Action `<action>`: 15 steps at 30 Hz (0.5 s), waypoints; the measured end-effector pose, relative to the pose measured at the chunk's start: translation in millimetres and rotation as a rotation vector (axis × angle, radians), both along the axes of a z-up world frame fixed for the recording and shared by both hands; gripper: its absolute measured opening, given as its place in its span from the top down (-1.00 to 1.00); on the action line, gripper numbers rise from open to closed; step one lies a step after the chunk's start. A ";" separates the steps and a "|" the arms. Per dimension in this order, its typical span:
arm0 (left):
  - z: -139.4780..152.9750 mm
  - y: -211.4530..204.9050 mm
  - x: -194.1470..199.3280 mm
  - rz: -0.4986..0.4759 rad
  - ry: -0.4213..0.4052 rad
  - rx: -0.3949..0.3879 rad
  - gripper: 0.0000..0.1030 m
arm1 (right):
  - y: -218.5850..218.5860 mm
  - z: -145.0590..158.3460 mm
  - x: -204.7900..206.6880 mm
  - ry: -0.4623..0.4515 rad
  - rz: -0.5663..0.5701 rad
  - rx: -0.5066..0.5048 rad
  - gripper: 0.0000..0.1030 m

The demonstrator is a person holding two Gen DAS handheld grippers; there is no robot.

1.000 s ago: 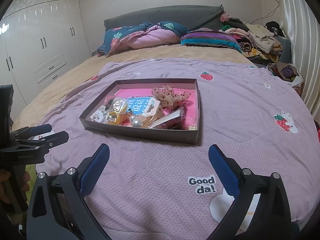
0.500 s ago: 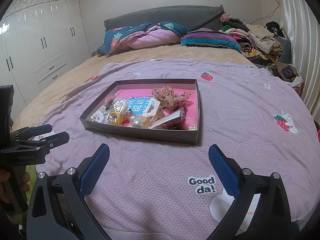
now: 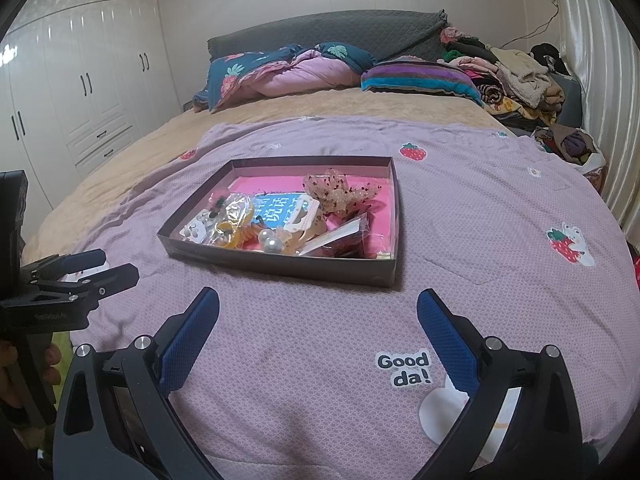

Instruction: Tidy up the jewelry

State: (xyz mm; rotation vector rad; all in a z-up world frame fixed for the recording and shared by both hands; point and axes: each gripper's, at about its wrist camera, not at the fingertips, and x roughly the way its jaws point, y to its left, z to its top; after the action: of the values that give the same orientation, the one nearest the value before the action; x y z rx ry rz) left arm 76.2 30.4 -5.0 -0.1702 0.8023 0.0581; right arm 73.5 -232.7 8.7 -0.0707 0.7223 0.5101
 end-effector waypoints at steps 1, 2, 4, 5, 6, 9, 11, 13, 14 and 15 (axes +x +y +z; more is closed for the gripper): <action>-0.4 0.0 1.2 0.022 0.010 0.013 -0.82 | 0.1 -0.2 0.2 0.001 -0.001 -0.001 -0.92; -1.4 -0.1 2.5 0.039 0.020 0.026 -0.82 | -0.1 -0.2 0.1 0.002 0.000 0.000 -0.92; -3.3 1.3 2.9 0.054 0.023 0.023 -0.82 | -0.8 -1.2 1.5 0.007 -0.002 0.004 -0.92; -4.5 3.6 3.4 0.050 0.024 0.002 -0.82 | -1.7 -2.1 2.4 0.009 -0.004 0.006 -0.92; -6.4 6.5 4.6 0.052 0.030 -0.017 -0.82 | -3.3 -3.0 4.6 0.012 -0.012 0.006 -0.92; -12.4 18.2 12.5 0.085 0.053 -0.012 -0.82 | -12.4 -6.6 17.3 0.019 -0.047 0.000 -0.92; -18.3 36.7 21.7 0.147 0.070 0.020 -0.82 | -23.2 -11.1 33.3 0.018 -0.086 -0.007 -0.92; -23.7 64.7 32.4 0.217 0.081 0.017 -0.82 | -51.6 -22.1 67.3 0.015 -0.191 -0.032 -0.92; -27.6 85.1 39.4 0.263 0.086 0.016 -0.82 | -60.3 -27.6 79.9 0.022 -0.231 -0.054 -0.92; -29.9 101.8 44.0 0.304 0.088 0.019 -0.82 | -79.4 -36.8 102.8 0.032 -0.310 -0.095 -0.92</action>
State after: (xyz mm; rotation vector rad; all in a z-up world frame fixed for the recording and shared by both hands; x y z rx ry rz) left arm 120.2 132.2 -34.9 -0.2723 0.8586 0.3614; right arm 176.3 -312.1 -28.1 -0.0388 0.7724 0.1811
